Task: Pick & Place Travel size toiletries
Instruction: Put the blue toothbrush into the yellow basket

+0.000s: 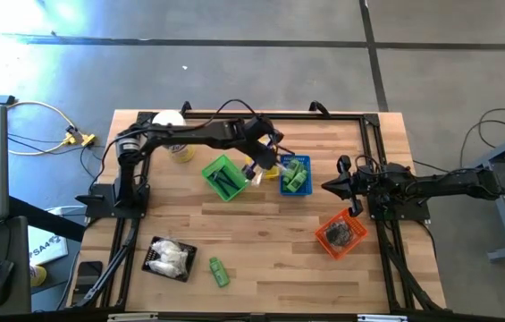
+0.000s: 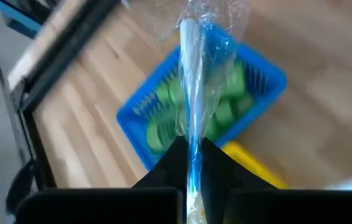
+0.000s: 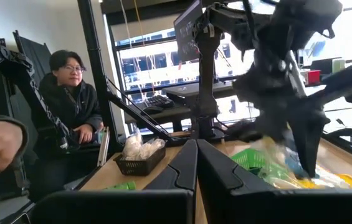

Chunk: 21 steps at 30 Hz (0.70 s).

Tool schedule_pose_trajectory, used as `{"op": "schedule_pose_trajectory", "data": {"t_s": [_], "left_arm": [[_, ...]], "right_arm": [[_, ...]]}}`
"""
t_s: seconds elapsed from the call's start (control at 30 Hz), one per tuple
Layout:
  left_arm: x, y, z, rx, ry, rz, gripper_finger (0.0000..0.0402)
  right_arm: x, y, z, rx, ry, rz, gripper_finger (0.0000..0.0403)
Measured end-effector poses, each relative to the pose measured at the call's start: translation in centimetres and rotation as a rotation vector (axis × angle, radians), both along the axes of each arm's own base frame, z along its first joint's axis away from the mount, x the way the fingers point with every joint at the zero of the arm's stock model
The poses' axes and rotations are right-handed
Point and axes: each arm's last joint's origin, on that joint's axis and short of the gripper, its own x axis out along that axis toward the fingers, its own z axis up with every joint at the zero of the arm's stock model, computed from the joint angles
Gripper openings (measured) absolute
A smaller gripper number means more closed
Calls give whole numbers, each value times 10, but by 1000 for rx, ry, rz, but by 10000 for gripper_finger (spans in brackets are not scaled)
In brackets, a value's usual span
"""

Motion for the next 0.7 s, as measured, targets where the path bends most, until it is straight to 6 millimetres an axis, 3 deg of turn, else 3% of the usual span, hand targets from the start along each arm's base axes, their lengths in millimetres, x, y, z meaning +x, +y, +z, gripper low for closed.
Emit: {"op": "schedule_pose_trajectory", "data": {"t_s": [0.37, 0.53, 0.7], "left_arm": [[4, 2, 24, -301, -195, -36, 9], [-14, 24, 25, -388, -185, 40, 9], [-44, 28, 20, -441, -303, 78, 9]], "right_arm": [[0, 0, 0, 48, 5, 11, 2], [0, 0, -1, 58, 14, 17, 2], [0, 1, -1, 77, 19, 26, 2]]}}
